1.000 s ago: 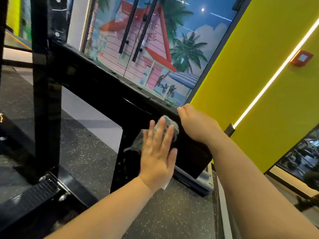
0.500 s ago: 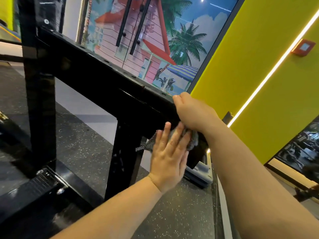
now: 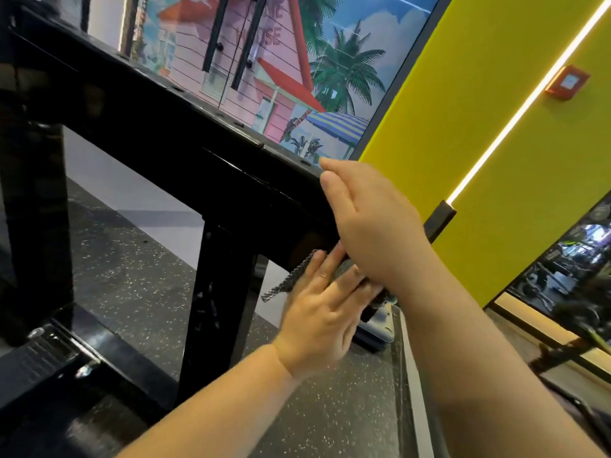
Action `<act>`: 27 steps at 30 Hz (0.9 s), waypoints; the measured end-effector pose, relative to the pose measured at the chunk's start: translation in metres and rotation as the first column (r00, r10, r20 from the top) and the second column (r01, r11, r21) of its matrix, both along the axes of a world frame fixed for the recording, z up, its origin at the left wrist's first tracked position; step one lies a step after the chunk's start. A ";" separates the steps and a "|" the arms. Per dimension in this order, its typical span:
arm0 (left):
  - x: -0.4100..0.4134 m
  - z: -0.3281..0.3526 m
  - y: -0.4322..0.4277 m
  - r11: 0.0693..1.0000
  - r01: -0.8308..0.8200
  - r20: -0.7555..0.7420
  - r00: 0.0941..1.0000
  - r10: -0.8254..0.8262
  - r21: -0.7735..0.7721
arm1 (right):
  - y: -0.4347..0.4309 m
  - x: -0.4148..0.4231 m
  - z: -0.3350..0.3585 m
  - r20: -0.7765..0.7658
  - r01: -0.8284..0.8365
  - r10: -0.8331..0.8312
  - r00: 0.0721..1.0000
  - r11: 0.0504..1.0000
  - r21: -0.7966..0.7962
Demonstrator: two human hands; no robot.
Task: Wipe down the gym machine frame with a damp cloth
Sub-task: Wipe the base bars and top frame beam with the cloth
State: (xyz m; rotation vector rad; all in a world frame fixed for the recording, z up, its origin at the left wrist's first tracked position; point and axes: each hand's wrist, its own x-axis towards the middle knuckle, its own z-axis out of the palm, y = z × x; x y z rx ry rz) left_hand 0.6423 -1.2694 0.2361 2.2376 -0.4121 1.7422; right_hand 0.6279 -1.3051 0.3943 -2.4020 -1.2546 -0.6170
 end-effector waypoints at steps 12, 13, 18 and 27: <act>-0.001 -0.024 0.107 0.745 -0.037 0.015 0.998 0.063 -0.667 | -0.010 -0.017 -0.144 0.075 -0.160 0.143 0.987 0.831 0.533; -0.001 -0.032 0.096 0.799 -0.062 -0.001 0.997 0.077 -0.598 | 0.000 -0.018 -0.146 0.087 -0.166 0.141 0.986 0.830 0.532; 0.002 -0.060 0.095 0.960 -0.108 -0.019 0.994 0.107 -0.259 | 0.025 -0.023 -0.165 0.122 -0.218 0.180 0.976 0.798 0.563; -0.046 -0.030 0.110 0.189 0.623 0.335 0.623 -0.707 -0.759 | 0.079 0.000 -0.159 0.248 -0.230 0.166 0.954 0.938 0.258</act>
